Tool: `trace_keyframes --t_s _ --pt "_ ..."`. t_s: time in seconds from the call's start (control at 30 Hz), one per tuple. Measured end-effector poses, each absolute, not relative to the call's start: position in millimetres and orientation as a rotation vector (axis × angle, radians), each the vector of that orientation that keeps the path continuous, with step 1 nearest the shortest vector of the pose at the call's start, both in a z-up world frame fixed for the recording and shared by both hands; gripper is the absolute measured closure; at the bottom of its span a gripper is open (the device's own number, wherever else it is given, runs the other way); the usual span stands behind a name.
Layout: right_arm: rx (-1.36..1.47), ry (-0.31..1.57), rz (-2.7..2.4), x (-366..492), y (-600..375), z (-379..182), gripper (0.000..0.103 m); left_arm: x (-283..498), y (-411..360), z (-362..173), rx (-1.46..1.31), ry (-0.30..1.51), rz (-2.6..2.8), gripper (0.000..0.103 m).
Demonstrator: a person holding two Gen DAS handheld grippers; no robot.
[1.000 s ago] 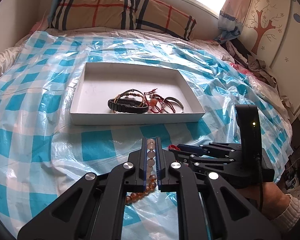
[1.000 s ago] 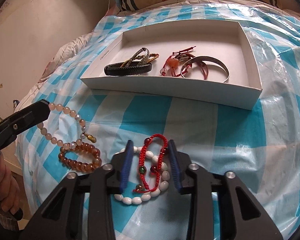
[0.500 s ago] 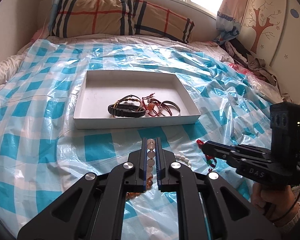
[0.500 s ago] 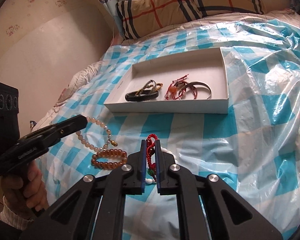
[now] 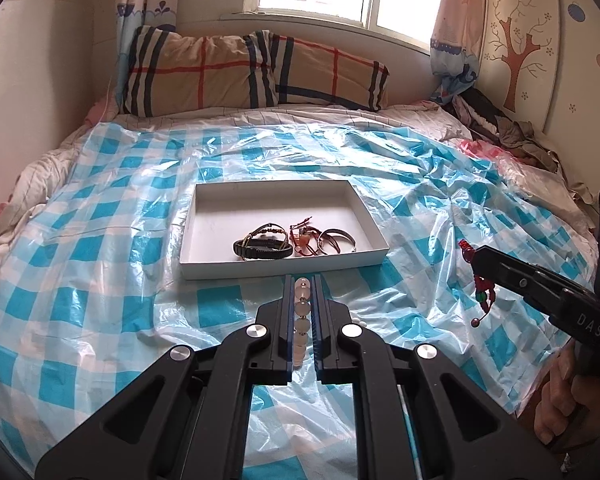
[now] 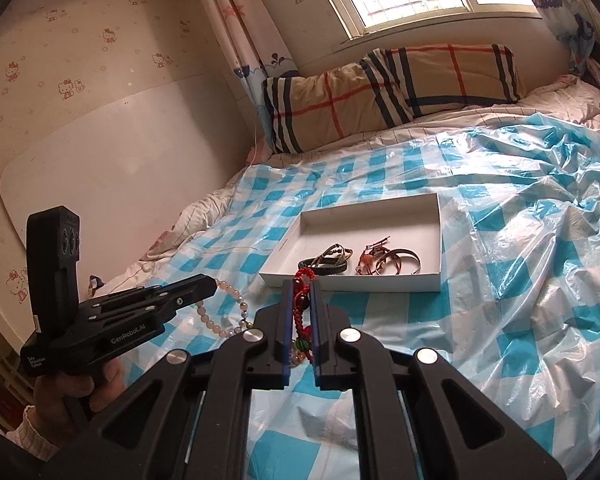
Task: Organize jewelry
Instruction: 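Lift both held bracelets and carry them over the white tray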
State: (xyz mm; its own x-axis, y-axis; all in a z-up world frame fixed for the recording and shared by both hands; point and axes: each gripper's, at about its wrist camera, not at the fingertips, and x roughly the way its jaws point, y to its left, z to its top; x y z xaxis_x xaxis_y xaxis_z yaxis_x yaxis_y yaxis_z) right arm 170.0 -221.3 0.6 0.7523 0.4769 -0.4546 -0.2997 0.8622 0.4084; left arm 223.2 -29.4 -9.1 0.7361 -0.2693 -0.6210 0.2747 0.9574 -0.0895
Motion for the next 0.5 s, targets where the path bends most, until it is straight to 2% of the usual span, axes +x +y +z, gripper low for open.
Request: trace_keyframes --t_s 0.5 --pt "0.304 0.53 0.448 172.9 -214.8 13.6 0.094 222.4 -28.3 3.2 0.041 0.648 -0.257 0.096"
